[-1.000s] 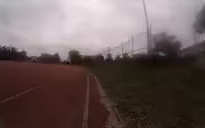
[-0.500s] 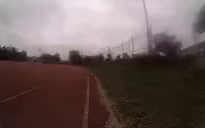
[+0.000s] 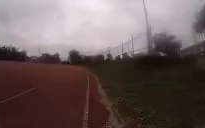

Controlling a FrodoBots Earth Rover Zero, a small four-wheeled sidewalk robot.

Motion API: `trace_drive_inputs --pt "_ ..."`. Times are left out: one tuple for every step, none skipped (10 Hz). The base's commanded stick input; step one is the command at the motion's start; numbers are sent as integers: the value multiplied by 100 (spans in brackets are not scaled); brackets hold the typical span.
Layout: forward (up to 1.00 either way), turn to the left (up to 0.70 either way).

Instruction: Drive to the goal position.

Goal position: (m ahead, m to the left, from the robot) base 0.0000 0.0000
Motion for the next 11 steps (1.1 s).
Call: trace_drive_inputs --pt "0 45" --pt "0 45" --pt "0 45" --pt "5 45" --pt "12 46" --pt "13 50" --pt "13 54" --pt "14 58" --pt "14 58" --pt "14 58" --pt "14 58"
